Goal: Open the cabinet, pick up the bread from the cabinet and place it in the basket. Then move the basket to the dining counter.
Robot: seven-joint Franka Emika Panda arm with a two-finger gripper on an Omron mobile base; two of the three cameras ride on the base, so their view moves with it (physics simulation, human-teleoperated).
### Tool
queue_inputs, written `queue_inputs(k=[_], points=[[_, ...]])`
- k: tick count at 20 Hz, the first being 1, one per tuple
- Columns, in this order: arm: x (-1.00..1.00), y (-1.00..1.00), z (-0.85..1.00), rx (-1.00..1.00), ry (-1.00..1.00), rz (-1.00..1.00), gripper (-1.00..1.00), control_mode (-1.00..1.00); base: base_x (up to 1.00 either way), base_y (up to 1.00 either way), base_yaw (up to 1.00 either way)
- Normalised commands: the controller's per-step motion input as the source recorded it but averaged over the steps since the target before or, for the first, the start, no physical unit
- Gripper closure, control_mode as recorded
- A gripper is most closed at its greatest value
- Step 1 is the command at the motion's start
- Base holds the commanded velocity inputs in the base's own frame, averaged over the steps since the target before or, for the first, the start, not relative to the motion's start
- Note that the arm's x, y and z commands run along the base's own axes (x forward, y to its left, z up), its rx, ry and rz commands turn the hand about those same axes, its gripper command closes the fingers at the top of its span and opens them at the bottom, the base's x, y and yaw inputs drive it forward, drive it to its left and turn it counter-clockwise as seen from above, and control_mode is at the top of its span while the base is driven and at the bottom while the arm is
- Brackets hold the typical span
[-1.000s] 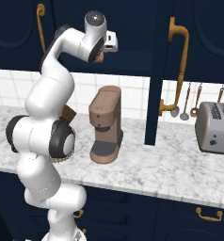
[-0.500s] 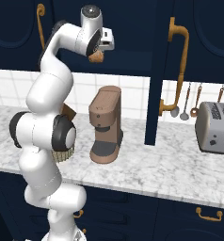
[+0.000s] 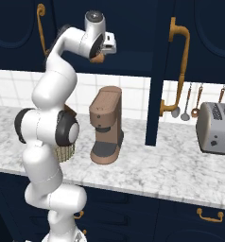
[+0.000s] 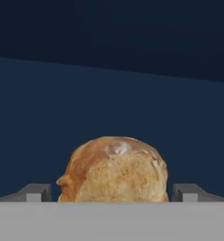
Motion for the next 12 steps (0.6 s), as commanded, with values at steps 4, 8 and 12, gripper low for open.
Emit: queue_inputs(k=[4,8,12], points=[[0.25,0.0,-0.27,0.0,0.03,0.0,-1.0,-1.0,0.0,0.0,0.0],[0.03,0.0,-0.31,-0.01,-0.05,0.0,-1.0,-1.0,0.0,0.0,0.0],[0.0,0.0,-0.25,0.03,-0.04,0.0,1.0,-1.0,0.0,0.0,0.0]])
